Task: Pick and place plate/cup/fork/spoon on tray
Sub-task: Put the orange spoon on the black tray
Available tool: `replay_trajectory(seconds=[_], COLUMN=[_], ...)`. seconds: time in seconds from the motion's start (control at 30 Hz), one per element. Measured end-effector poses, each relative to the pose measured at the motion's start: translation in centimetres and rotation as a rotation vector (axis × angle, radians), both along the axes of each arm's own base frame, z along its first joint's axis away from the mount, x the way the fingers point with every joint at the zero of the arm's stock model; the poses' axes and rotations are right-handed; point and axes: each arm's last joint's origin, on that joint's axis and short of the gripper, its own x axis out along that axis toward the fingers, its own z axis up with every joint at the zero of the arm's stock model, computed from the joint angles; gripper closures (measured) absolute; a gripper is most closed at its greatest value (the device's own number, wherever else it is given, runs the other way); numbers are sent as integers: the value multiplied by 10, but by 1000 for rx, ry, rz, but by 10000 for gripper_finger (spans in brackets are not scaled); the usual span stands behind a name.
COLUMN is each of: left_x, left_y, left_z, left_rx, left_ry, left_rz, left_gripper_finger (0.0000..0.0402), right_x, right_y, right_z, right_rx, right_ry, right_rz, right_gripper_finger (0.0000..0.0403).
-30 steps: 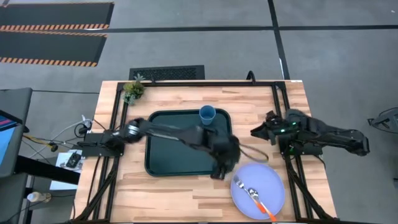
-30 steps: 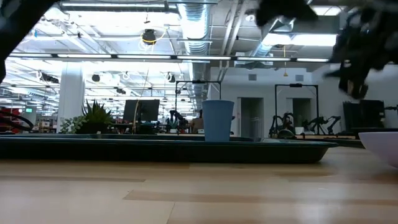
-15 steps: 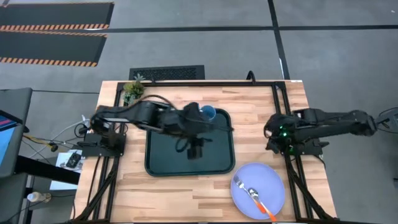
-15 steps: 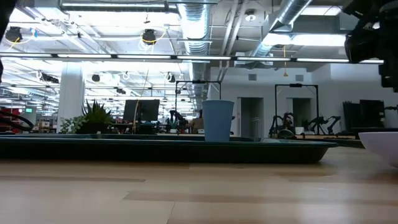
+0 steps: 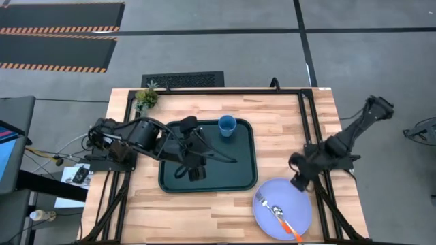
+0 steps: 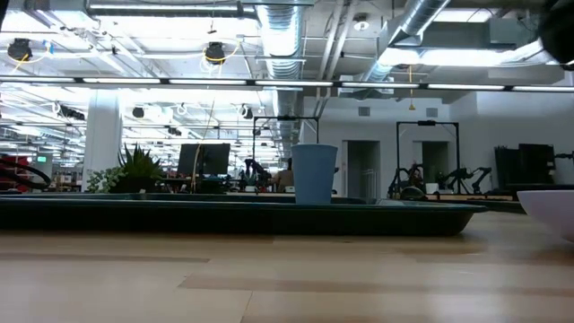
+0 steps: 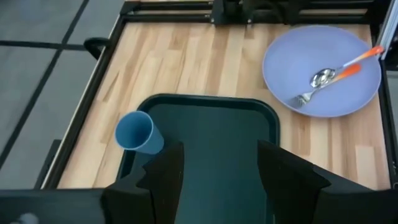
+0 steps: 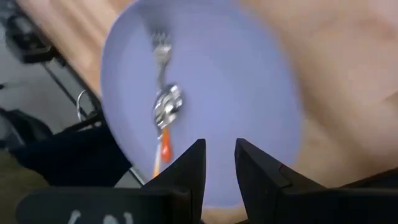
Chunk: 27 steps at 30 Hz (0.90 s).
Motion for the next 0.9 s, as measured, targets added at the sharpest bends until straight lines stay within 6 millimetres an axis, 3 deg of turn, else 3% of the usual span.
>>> replay_trajectory(seconds=[0.33,0.6,0.73,0.9], left_x=[-1,0,0,0], left_y=[0,2,2,2], left_z=[1,1,1,1], left_rx=[4,23,21,12], left_ry=[-2,-7,-6,-9], left_rz=[5,18,17,25], left_gripper_finger=[212,212,212,212], right_x=[10,26,36,42], right_y=[75,120,134,137], right_z=[-13,-30,-44,-59], right_rx=[-17,-45,-25,-46], right_ry=[100,84,66,111], right_rz=[70,167,193,158], right_gripper_finger=[292,285,243,170])
